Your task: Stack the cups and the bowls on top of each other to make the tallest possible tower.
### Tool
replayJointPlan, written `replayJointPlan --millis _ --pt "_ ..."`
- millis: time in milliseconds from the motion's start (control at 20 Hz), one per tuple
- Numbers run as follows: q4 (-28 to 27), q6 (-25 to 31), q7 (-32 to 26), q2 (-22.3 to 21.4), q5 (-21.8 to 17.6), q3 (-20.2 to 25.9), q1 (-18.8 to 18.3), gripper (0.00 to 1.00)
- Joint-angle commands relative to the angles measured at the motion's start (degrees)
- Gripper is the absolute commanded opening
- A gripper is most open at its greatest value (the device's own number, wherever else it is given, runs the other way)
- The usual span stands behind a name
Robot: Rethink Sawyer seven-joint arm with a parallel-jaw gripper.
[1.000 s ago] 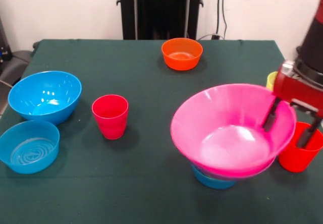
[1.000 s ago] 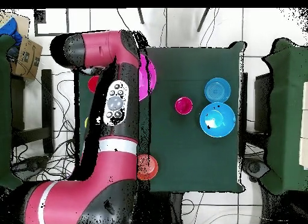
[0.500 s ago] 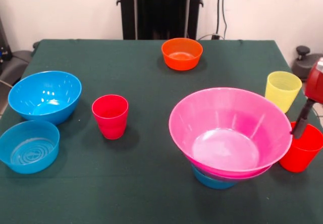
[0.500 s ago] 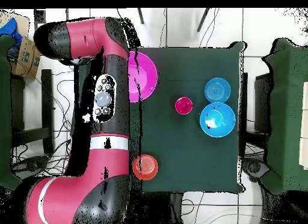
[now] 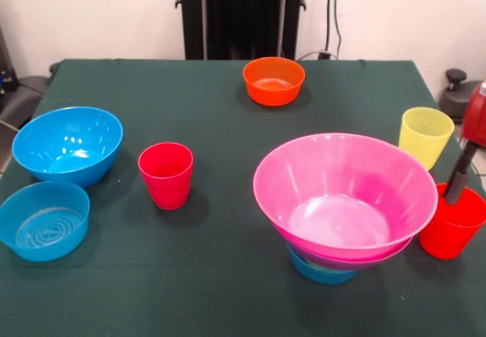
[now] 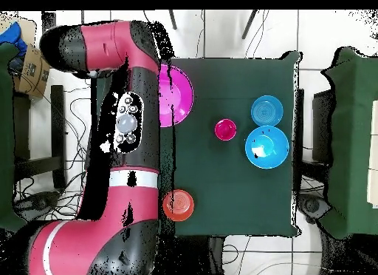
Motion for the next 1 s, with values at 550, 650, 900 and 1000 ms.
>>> replayJointPlan --millis 550,650,900,1000 --pt "38.60 -16.47 -9.32 -20.95 -0.86 11.33 -3.40 1.00" --pt "40.91 -18.30 -10.23 -22.02 -1.43 12.48 -4.33 1.00" --pt "46.75 -21.85 -13.50 -25.36 -2.76 15.97 -7.45 1.00" --pt "49.15 -23.09 -14.90 -26.92 -3.71 17.49 -8.92 1.00"
